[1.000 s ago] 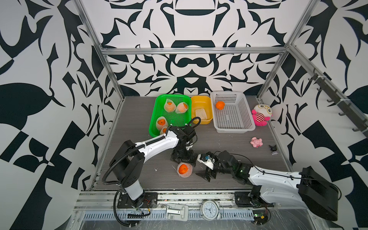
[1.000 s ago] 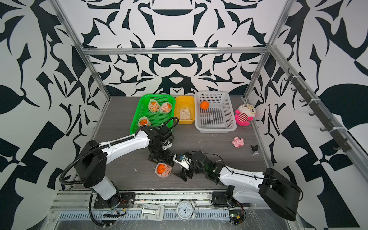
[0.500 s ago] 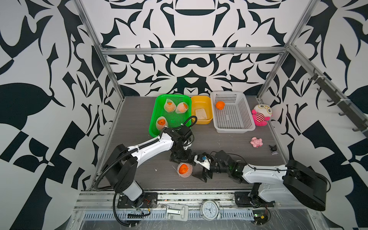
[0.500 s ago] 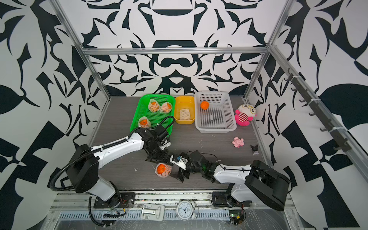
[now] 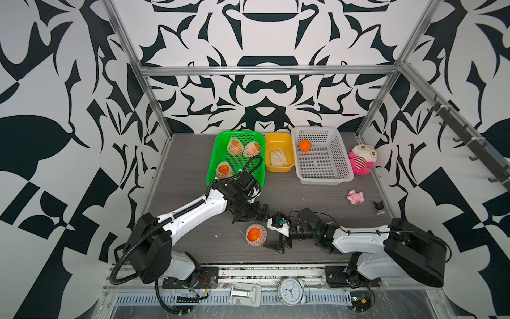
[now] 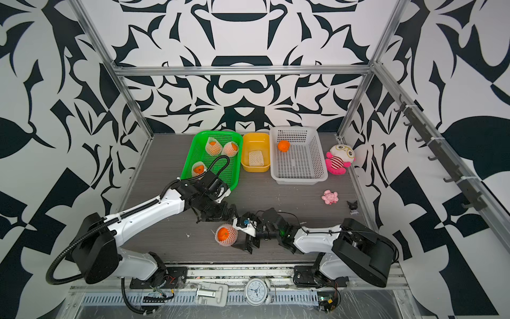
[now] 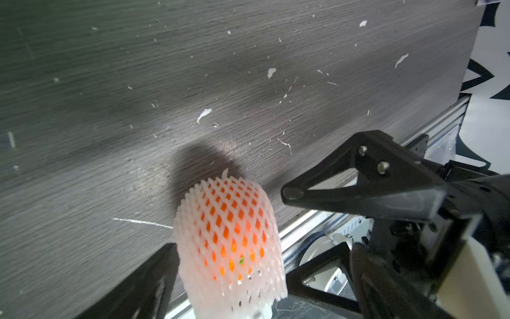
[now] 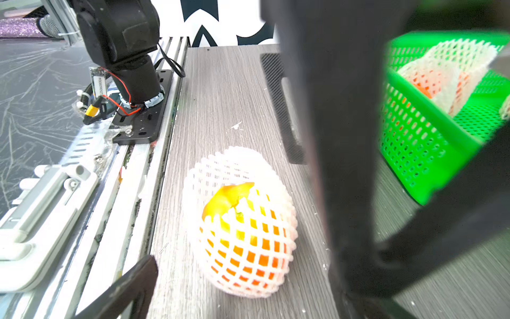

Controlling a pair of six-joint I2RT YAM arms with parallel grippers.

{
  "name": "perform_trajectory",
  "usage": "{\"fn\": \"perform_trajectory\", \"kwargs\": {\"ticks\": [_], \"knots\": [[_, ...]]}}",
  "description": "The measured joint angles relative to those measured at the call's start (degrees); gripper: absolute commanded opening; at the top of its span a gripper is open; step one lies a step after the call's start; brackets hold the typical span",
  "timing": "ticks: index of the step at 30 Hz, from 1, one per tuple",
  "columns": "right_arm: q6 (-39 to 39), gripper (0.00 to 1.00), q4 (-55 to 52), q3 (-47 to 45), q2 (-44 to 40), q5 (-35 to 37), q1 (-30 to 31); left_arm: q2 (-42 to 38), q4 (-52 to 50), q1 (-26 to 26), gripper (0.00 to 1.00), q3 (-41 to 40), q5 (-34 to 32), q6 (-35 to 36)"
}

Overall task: Remove foam nets from oranges
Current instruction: Remove the foam net from the orange.

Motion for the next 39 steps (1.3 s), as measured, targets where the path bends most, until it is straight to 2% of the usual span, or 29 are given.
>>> {"fn": "perform_trajectory", "kwargs": {"ticks": [7, 18, 24, 29, 39], "knots": [[-2.2, 1.0, 1.7, 0.5, 2.0, -0.6, 0.0, -7.8, 4.0, 1.4, 1.0, -4.6, -1.8, -2.5], [-4.8, 1.0, 4.0, 5.0, 8.1, -1.2, 1.2, -23.8, 12.5, 4.0, 1.0, -17.2, -4.6, -5.8], [-6.4, 1.0, 3.8, 7.3, 10.4, -1.2, 1.9, -30.8, 14.1, 4.8, 1.0, -20.5, -6.0, -6.7], [-7.2, 0.97, 3.6, 8.3, 12.1, -1.0, 2.1, -31.8, 14.4, 5.2, 1.0, -20.5, -6.6, -6.8], [-8.0, 0.83, 2.9, 8.9, 12.8, -0.5, 2.2, -31.3, 14.4, 6.8, 1.0, -20.7, -6.3, -7.4]]}}
